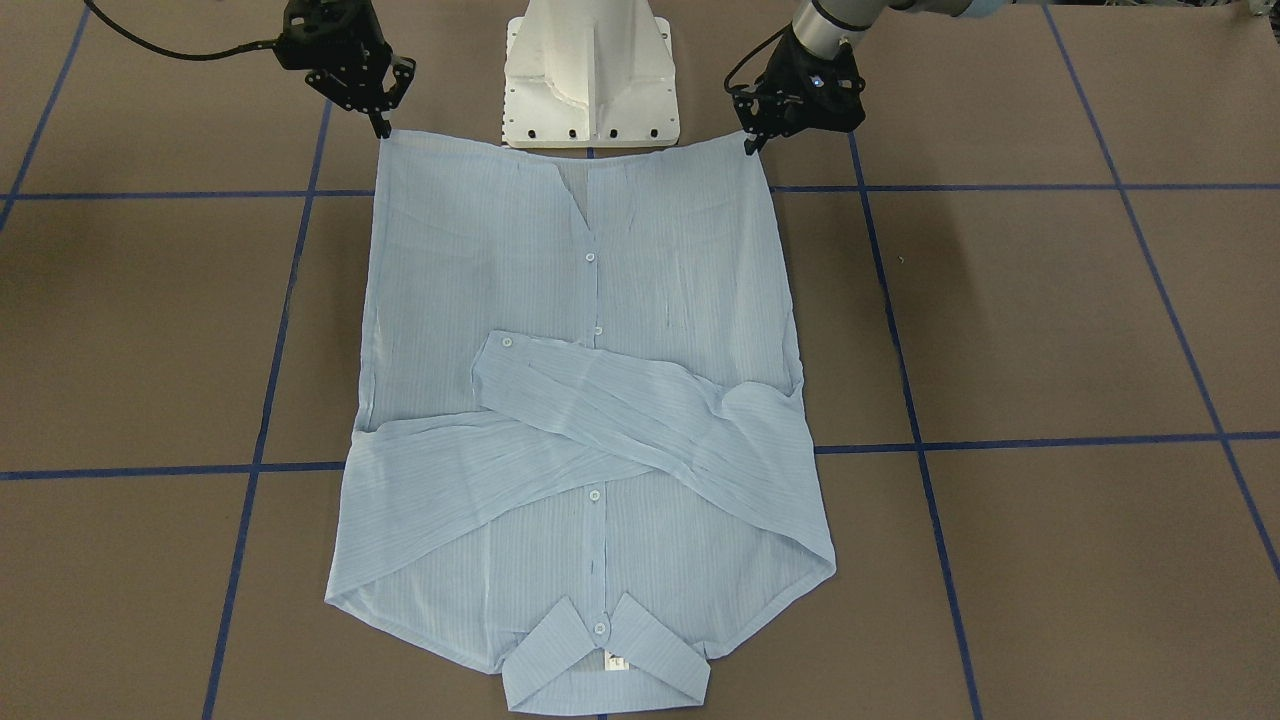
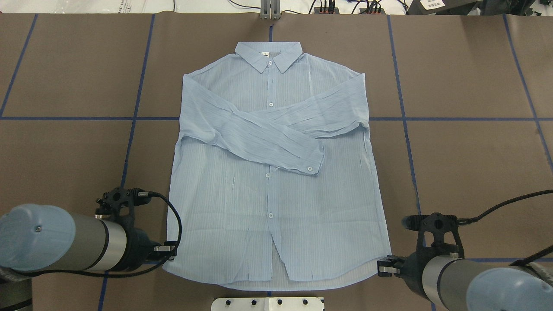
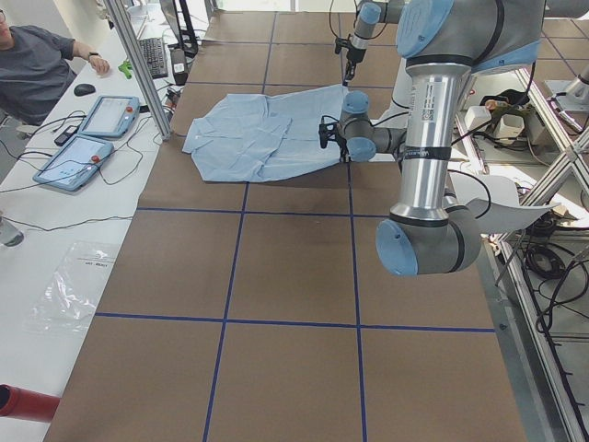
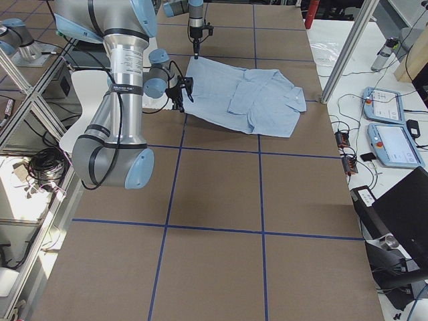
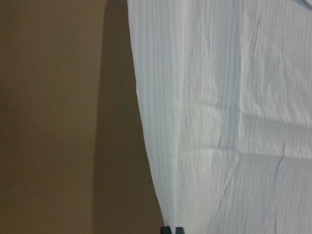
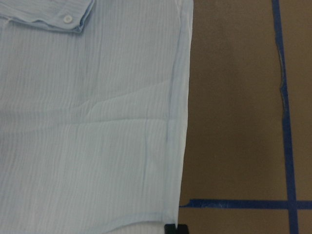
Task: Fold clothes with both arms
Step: 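Lift the hem with both grippers and fold it toward the collar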
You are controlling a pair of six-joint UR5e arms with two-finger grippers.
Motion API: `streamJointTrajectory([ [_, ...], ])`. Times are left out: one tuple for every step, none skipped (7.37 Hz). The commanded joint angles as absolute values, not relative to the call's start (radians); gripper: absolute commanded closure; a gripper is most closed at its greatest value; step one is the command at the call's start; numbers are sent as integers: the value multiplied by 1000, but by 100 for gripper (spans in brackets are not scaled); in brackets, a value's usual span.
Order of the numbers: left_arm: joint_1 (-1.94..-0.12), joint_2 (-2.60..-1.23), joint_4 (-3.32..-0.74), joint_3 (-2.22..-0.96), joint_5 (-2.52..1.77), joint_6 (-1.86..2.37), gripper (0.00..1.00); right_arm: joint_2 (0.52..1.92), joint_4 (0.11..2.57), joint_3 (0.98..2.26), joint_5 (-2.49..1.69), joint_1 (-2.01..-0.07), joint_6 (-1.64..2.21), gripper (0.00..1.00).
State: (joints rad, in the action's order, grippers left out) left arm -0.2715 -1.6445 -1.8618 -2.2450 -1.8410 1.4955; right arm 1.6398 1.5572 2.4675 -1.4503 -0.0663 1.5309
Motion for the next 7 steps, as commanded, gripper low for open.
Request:
streamJointTrajectory([
  [-238, -1635, -1763, -2403, -1905, 1532, 100, 1608, 1783, 2703, -1554, -71, 1531, 100],
  [-239, -1649, -1741, -2416, -1917, 1532, 100, 1527, 1884, 2712, -1628, -131, 1531, 100],
  [-248, -1661, -1741, -2392, -1919, 1531, 100, 1403, 2004, 2679, -1637, -177, 1514, 100],
  [-279, -1684, -1741, -2341, -1907, 1529, 100, 1281, 2041, 2581, -1634, -246, 1487, 100],
  [-361, -1748, -1741, -2276, -1907, 1525, 100, 1205, 2037, 2494, -1631, -306, 1418, 100],
  [-420, -1785, -1741, -2228, -1905, 1525, 100, 1166, 2031, 2446, -1632, -375, 1320, 100],
  [-478, -1808, -1741, -2208, -1890, 1520, 100, 1152, 1982, 2403, -1634, -449, 1263, 100],
])
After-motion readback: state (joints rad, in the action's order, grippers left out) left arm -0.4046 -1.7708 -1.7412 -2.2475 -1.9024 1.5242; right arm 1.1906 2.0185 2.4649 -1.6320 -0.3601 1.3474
